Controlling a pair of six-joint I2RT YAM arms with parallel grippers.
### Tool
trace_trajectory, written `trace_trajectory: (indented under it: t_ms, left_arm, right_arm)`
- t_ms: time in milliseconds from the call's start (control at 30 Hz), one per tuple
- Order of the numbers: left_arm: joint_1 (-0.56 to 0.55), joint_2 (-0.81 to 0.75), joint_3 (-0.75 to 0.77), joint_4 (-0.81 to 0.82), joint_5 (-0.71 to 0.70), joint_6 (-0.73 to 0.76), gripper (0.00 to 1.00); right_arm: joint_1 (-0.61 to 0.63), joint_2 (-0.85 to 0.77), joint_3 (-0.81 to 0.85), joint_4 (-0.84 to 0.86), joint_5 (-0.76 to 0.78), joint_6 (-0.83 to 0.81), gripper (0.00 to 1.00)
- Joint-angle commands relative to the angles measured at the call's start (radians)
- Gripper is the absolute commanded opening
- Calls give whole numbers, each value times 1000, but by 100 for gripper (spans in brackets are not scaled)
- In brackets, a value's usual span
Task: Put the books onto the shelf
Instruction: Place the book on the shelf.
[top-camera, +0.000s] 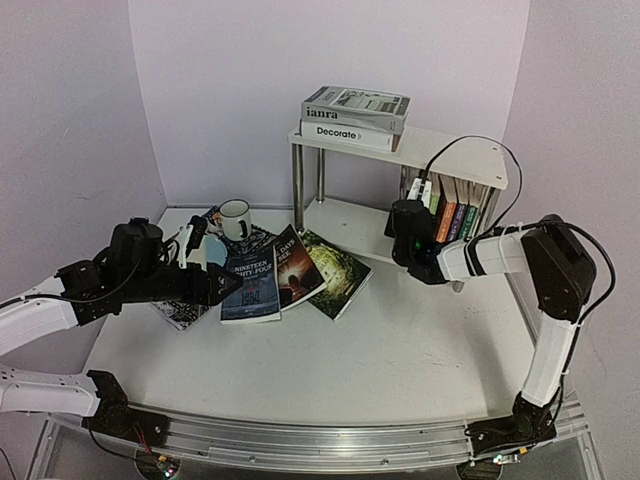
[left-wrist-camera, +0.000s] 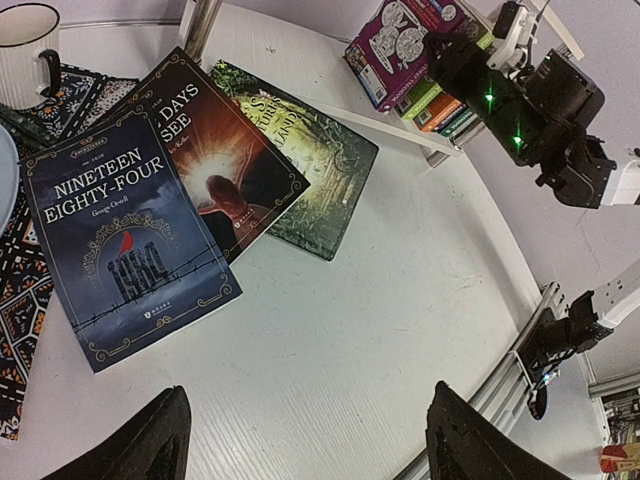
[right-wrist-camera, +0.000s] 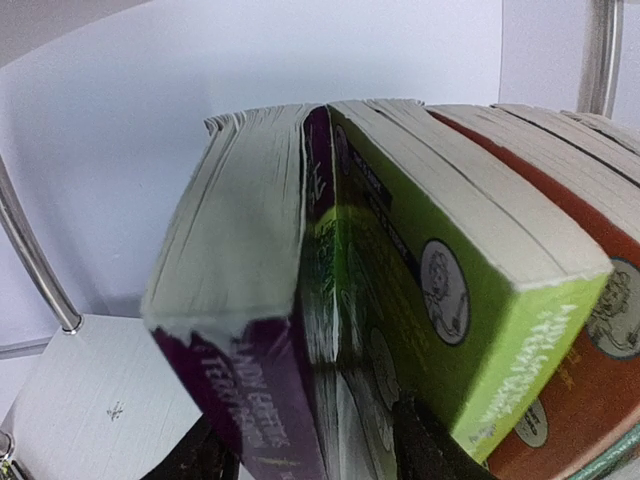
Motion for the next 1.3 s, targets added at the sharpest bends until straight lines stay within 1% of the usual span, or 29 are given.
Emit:
trace_trajectory:
  t_ms: [0,233,400,533,667,767,833,900,1000,1100,1267]
  left_arm:
    - [0,-6,-3,38,-9,13,82]
    - [0,3,3,38,-7,17,82]
    - [0,2,0,38,-9,18,82]
    - [0,2,-3,39,-8,17,82]
    - [0,3,-7,41,-13,16,82]
    - [0,15,-6,47,-14,13,82]
    - [0,29,-8,55,-17,8,82]
    - [-1,45,-11,61,-32,-7,82]
    - [0,59,-29,71,-100,-67,82]
    - [1,82,-39,95,-107,-101,83]
    - [22,141,-68,145,-89,-134,83]
  right_arm:
    - [32,-85,-34,19,63,38,54]
    - [88,-119,-54,-2,78,36,56]
    - [171,-157,-73,-34,143,32,58]
    - [231,-208,-133,-44,154,72,59]
    - [298,-248,-158,-136,154,108,60]
    - [350,-271,-192,-179,137,124,64]
    - [378,-289,-213,-238,89,161,65]
    - [390,-298,-212,-349,-3,223,66]
    - [403,-285,-194,-477,-162,272,67]
    - [408,-264,-190,-519,-331,302,68]
    - [408,-196,-162,-520,-528,357,71]
